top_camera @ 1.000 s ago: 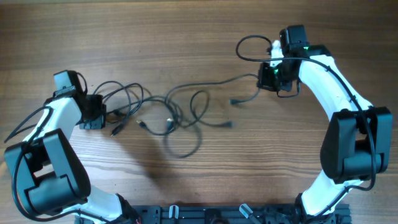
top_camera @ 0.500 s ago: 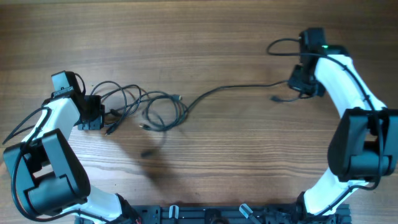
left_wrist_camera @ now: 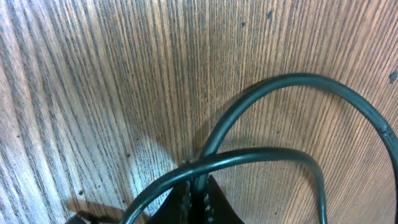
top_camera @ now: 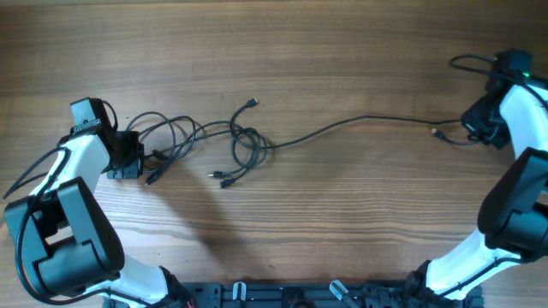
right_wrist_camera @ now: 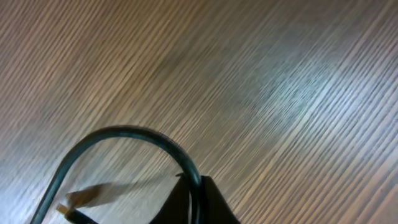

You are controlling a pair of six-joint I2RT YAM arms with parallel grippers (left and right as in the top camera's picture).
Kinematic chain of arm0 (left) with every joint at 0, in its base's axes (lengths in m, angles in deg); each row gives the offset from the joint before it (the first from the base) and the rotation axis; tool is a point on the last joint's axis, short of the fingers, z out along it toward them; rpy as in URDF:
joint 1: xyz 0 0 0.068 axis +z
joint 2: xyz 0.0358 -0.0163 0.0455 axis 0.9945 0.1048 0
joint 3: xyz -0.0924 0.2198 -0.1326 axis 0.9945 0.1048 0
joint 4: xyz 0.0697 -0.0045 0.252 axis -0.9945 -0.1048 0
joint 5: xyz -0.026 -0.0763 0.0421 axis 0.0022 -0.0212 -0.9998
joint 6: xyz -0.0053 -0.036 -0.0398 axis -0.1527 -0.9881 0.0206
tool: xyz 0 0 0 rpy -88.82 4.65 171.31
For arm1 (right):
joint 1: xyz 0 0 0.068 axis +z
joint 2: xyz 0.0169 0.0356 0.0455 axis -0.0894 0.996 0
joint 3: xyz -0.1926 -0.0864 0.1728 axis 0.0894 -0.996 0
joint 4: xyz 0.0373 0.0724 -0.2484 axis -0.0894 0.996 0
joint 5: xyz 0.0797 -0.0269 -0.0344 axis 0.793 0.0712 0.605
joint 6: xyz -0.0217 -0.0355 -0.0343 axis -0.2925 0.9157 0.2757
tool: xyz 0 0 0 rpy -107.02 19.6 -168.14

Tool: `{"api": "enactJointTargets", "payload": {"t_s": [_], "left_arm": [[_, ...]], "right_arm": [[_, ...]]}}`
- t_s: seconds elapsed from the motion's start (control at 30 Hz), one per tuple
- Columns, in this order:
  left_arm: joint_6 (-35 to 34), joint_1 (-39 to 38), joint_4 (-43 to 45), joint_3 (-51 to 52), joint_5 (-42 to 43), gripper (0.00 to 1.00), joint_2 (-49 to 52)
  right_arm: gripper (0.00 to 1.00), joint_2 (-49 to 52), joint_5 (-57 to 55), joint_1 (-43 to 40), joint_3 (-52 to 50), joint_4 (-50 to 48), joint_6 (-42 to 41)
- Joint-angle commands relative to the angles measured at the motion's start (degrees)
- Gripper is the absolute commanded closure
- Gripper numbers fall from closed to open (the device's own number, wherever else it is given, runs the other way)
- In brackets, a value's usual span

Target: Untangle cables

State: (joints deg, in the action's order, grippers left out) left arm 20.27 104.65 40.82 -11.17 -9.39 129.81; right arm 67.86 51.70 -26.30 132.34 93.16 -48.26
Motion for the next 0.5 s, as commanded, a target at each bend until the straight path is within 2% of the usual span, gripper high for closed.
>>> {"api": "enactJointTargets", "payload": {"t_s": [0.0, 0.03, 0.07, 0.1, 0.13, 0.47], "left_arm": [[0.7, 0.6, 0.0, 0.4, -1.6, 0.92, 0.4], [0.7, 0.6, 0.0, 0.4, -1.6, 0.92, 0.4], [0.7, 0.6, 0.0, 0.4, -1.4, 0.92, 0.4], [0.7, 0.6, 0.0, 0.4, -1.1, 0.92, 0.4], [0.7, 0.6, 0.0, 0.4, -0.7, 0.92, 0.4], [0.7, 0.6, 0.0, 0.4, -0.3, 0.92, 0.4]], "right_arm": [[0.62, 0.9, 2.6, -1.6, 0.7, -1.8, 1.5], [0.49, 0.9, 5.4, -1.6, 0.7, -2.6, 3.6], [0.29, 0.9, 7.7, -1.6, 0.7, -3.1, 5.3], [0.05, 0.9, 11.0, -1.5, 0.7, -3.5, 7.4], [0.0, 0.9, 14.2, -1.4, 0.7, -3.7, 7.6], [0.01, 0.9, 32.7, 3.1, 0.9, -8.5, 11.6]]}}
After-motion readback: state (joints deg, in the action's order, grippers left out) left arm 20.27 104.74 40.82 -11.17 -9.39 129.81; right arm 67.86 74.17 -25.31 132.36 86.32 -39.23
